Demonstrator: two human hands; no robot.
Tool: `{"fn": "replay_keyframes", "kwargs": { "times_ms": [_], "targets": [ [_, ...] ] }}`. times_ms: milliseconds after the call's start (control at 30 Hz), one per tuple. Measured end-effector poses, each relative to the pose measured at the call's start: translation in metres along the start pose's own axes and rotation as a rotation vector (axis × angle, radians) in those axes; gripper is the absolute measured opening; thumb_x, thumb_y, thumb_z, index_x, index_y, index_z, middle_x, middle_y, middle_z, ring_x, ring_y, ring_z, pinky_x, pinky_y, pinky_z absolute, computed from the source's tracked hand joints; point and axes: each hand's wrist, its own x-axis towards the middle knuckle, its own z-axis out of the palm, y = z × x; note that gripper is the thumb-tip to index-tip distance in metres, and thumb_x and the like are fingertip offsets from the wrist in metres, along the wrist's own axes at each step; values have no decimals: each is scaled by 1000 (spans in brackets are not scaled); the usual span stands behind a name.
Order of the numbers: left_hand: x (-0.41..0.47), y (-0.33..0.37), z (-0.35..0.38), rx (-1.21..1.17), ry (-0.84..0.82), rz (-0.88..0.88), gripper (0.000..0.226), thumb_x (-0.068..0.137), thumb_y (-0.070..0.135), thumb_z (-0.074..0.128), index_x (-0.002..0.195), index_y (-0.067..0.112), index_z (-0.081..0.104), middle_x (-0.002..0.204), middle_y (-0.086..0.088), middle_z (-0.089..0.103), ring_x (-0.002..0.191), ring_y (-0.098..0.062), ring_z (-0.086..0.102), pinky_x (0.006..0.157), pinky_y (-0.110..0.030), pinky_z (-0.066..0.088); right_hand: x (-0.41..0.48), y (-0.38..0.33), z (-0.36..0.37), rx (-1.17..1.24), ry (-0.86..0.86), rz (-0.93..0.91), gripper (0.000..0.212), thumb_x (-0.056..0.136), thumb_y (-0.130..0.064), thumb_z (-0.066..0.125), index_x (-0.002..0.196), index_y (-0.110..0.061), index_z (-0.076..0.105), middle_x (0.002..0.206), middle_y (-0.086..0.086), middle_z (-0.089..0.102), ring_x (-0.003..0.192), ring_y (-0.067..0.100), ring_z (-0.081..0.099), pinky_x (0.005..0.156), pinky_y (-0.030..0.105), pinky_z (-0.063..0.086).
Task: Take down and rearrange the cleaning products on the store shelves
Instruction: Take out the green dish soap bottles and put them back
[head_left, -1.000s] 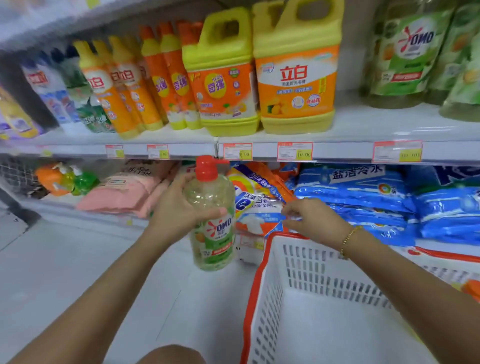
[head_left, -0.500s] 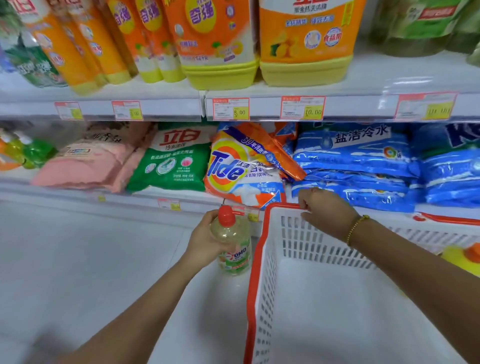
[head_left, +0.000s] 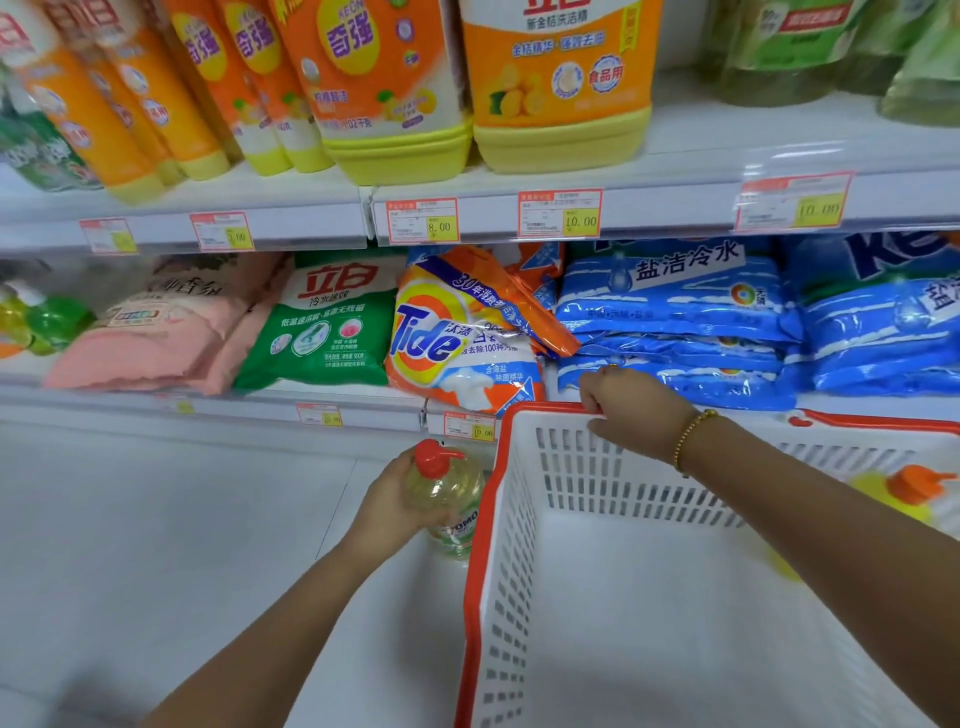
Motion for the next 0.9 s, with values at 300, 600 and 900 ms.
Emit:
{"fn": "replay_keyframes", "kwargs": {
  "times_ms": [300,600,900],
  "targets": [
    [-25,162,-34,265,297,473,23,85,39,69,68,27,62,71,14,66,67,-7,62,57,-10,42,-42,56,-131,353,588,97,16,84,-22,65,77,-13,54,70,-1,55,68,17,47,66,31,38],
    [41,380,83,28,38,840,10,84,14,71,90,18,65,86,3,66,78,-1,60,64,-8,46,-90,192,-145,192,1287,564,21,85,-16,58,99,0,61,102,26,54,97,41,47,80,36,31],
    [115,507,167,-319,-161,574,52,71,19,83,116,11,58,115,-2,68,100,-14,65,76,-24,52,-88,222,-129,165,1308,569,34,89,-29,42,73,-6,61,75,12,55,84,31,50,76,40,41]
  ]
}}
